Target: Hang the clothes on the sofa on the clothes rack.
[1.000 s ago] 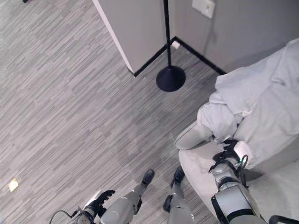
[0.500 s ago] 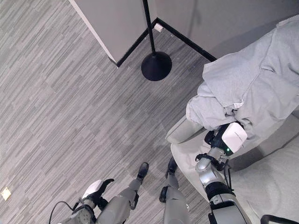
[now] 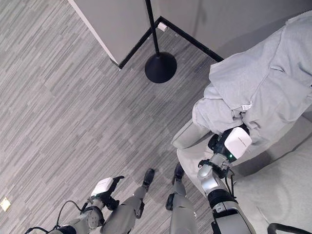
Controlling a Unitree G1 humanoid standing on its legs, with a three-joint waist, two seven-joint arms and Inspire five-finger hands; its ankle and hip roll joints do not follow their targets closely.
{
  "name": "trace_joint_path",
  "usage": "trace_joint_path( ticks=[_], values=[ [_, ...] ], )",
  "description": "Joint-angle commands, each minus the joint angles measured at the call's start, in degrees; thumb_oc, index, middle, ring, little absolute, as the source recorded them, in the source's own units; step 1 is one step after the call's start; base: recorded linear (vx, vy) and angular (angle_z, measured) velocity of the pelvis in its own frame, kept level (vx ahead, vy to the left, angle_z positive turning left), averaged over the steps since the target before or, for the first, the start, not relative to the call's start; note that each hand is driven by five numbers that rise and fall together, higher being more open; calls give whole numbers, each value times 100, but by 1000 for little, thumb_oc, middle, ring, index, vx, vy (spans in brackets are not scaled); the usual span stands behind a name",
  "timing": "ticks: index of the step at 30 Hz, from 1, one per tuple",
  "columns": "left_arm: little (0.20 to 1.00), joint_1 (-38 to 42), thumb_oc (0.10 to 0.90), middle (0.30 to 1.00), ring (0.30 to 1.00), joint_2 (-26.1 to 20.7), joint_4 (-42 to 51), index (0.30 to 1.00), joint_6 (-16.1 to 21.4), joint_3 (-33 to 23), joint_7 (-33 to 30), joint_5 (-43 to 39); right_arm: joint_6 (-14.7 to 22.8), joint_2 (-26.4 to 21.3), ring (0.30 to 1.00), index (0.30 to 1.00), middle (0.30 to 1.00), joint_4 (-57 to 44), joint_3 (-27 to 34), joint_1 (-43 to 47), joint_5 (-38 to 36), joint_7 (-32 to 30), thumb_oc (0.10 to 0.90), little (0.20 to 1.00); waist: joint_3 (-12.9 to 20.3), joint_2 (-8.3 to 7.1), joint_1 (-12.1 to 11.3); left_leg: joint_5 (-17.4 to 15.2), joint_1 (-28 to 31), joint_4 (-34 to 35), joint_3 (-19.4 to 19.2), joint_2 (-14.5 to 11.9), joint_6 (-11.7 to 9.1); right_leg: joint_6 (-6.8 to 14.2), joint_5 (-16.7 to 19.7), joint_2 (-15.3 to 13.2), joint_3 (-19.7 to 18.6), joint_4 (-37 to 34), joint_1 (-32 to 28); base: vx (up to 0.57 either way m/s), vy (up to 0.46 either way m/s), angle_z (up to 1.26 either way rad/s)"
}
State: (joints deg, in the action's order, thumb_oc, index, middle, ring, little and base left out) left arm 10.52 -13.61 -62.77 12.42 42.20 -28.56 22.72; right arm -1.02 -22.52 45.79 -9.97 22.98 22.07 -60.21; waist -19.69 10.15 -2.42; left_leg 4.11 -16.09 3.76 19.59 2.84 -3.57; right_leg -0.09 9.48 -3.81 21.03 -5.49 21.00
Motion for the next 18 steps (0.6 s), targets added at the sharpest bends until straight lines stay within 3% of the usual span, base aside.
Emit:
trace_joint_path(
  ticks=[1, 3, 12, 18],
  values=[
    [900, -123, 800, 900, 900, 437, -84, 900, 200, 210, -245, 192, 300, -234, 900, 900, 900, -1145, 76, -267, 481, -450, 800, 900, 309, -245, 48, 269, -445, 124, -299, 29, -87, 588, -675, -131, -534, 49, -601, 0, 0, 0],
    [900, -122, 800, 900, 900, 432, -90, 900, 177, 130, -280, 305, 306, -373, 900, 900, 900, -1731, 338, -564, 697, -521, 800, 900, 305, -288, 115, 230, -394, 124, -325, 4, -86, 585, -684, -136, -560, 49, -641, 0, 0, 0],
    [900, -196, 800, 900, 900, 370, 72, 900, 232, 37, -219, 377, 140, -717, 900, 900, 900, -2671, 805, -547, 1195, -722, 800, 900, 265, -318, 135, 209, -345, 124, -419, -1, -53, 594, -635, -125, -695, 49, -625, -12, 14, -5],
    [900, -165, 800, 900, 900, 398, 27, 900, 271, 119, -193, 371, 70, -602, 900, 900, 900, -2311, 659, -474, 1088, -628, 800, 900, 264, -324, 107, 205, -323, 124, -433, 3, -48, 589, -620, -133, -712, 49, -636, -17, 3, -4]
  ],
)
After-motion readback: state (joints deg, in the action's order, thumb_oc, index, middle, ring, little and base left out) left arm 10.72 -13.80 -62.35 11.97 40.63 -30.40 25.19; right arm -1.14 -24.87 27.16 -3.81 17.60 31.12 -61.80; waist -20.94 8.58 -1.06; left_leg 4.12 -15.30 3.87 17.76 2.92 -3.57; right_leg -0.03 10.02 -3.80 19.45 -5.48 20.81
